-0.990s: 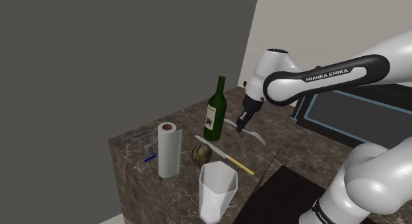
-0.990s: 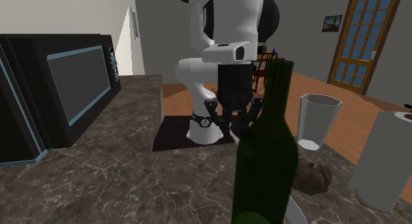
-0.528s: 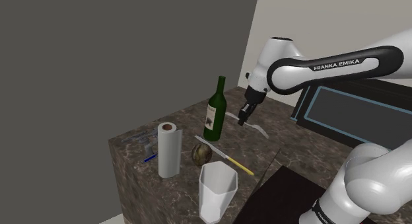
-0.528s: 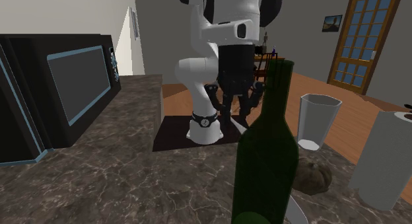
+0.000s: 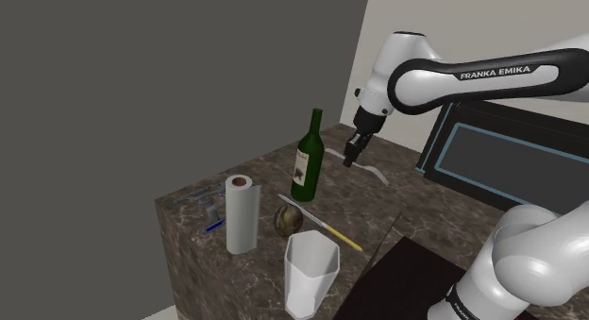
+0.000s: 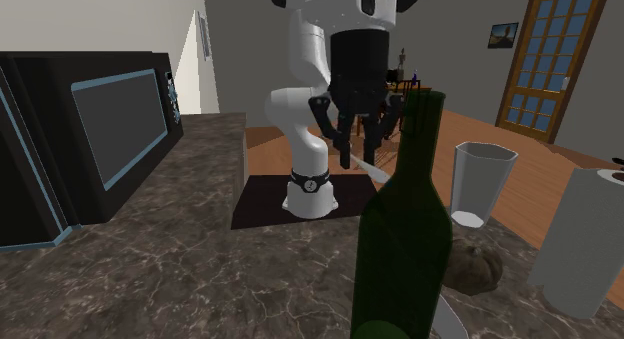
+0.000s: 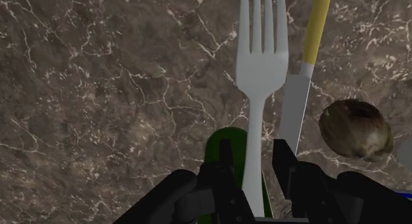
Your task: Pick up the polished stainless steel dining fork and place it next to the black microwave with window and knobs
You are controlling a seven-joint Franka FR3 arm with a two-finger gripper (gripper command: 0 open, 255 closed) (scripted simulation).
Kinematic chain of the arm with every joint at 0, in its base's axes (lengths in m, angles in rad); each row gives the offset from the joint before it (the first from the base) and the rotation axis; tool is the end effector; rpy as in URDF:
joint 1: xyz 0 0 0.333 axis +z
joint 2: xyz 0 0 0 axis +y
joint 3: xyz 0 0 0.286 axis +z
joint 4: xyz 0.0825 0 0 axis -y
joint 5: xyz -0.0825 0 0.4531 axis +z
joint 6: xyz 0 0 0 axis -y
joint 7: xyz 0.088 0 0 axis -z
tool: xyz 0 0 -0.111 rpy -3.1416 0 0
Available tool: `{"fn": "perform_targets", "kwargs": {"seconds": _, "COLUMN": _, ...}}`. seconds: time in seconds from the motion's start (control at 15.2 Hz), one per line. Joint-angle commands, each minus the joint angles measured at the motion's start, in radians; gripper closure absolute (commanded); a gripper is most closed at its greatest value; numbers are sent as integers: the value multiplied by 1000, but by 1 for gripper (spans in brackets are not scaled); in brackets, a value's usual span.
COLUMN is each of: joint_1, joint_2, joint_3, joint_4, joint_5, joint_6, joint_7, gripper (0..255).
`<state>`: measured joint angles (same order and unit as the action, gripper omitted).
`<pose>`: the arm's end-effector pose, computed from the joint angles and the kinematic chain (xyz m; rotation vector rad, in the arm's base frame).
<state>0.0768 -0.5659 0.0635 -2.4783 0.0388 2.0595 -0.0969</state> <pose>0.4695 0.0677 0.4472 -3.1113 -0.3344 -0.2294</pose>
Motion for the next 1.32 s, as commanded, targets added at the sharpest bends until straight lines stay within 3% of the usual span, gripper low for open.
{"fn": "perform_targets", "kwargs": {"seconds": 0.0, "joint_1": 0, "joint_2": -6, "joint_3": 0, "joint_4": 22, "joint_5": 0, "joint_6": -29, "joint_7": 1, "gripper": 255}}
{"fn": "perform_targets", "kwargs": {"seconds": 1.25, "joint_1": -3, "joint_2": 1, "joint_3": -6, "joint_4": 284, "joint_5": -6, "joint_6": -283, "joint_7": 3, "gripper": 255}}
